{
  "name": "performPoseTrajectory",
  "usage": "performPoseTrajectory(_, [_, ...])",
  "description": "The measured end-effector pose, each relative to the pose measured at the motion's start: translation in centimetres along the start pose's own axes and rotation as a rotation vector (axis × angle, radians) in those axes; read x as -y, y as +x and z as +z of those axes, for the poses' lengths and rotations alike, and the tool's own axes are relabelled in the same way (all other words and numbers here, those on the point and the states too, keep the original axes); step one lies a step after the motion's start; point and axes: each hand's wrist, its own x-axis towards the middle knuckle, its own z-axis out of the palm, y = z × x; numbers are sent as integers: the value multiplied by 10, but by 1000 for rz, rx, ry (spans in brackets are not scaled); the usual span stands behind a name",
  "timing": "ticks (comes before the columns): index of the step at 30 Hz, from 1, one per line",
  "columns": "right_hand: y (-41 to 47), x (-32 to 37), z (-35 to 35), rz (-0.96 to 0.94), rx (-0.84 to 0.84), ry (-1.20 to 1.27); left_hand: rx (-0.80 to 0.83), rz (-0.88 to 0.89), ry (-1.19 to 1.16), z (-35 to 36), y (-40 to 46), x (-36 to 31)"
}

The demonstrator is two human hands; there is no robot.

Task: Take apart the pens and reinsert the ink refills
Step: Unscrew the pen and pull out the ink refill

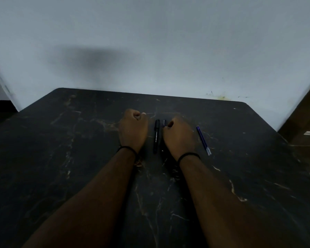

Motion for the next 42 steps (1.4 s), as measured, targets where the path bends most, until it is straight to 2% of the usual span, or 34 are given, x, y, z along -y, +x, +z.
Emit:
performPoseTrajectory(5, [-6,2,-5,-13,-15,-52,10,24,10,0,-2,-1])
performPoseTrajectory(10, [-9,4,-7,-65,21,-204,27,60,38,-1,-3,-1])
performPoseTrajectory(15, [-11,3,-13,-34,15,-204,51,119,21,1,-4,-3])
performPoseTrajectory(18, [-12,4,-18,-29,-3,-170,49,147,-43,0,-7,-7])
performPoseTrajectory(21, [-14,9,-25,-104,-37,-149,117,171,-223,-2,-10,-11])
performPoseTrajectory(25, [-25,15,-30,-208,-30,-44,241,27,-495,-8,-9,-14])
performPoseTrajectory(30, [-32,16,-29,-260,-20,28,359,-84,-637,-16,-4,-10])
performPoseTrajectory(34, [-27,13,-24,-267,13,90,435,-97,-669,-20,-2,-8])
performPoseTrajectory(39, [-18,7,-12,-270,114,-30,492,-125,-708,-23,1,-6])
performPoseTrajectory(42, [-16,9,-7,-246,81,58,544,-132,-723,-22,1,-5])
